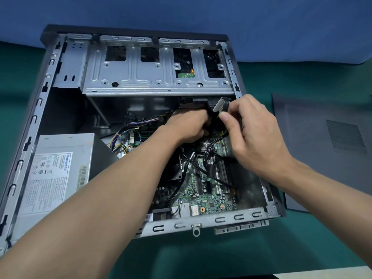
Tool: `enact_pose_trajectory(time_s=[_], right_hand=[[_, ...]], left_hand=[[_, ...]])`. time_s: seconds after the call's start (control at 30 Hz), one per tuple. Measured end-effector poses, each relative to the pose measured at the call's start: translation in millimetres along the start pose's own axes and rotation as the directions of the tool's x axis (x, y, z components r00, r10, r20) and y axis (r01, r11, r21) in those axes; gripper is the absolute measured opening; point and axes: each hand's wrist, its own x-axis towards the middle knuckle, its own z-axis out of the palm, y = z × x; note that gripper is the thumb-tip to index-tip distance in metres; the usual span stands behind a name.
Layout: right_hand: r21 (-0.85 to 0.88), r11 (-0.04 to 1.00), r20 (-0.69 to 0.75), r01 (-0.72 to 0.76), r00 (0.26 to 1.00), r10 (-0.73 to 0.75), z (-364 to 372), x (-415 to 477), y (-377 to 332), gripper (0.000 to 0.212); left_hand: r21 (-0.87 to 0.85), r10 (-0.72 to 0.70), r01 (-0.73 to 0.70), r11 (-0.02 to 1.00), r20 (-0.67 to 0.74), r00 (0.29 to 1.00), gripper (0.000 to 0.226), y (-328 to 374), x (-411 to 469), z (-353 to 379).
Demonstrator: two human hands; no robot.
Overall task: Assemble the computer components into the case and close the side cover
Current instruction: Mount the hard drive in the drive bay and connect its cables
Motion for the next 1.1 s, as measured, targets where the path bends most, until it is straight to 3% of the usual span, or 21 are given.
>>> enact_pose_trajectory(time_s=[0.17,0.27,0.47,0.73,1.0,1.1], right_hand=[[0.018,1.0,-0.01,0.0,1.0,0.0,-1,0,0,0.019],[0.012,1.0,-0.009,0.01,1.0,-0.01,0,0,0,0.019],[0.012,1.0,-0.01,0.013,1.0,-0.013,-1,0,0,0.019],[0.011,1.0,-0.025,0.018,1.0,-0.017,-1,0,-1,0.018],[0.005,1.0,-0.022,0.017,1.0,-0.017,-1,-2,-1,0.018],[-0.016,0.999,0.004,0.03,1.0,-0.03,-1,-4,-2,0.018]], left_hand=[[0.184,0.033,-0.021,0.983,-0.059,0.998,0.026,11,-6,-5],[0.232,-0.031,0.049,0.972,-0.08,0.996,0.027,10,-5,-6],[0.062,-0.222,0.223,0.973,-0.02,0.975,0.028,5,-5,-7],[-0.152,-0.296,0.305,0.94,0.082,0.952,0.036,5,2,-4],[-0.134,-0.277,0.277,0.951,0.023,0.961,0.036,5,1,-1],[-0.083,-0.218,0.218,0.972,-0.001,0.976,0.023,6,-1,-1]])
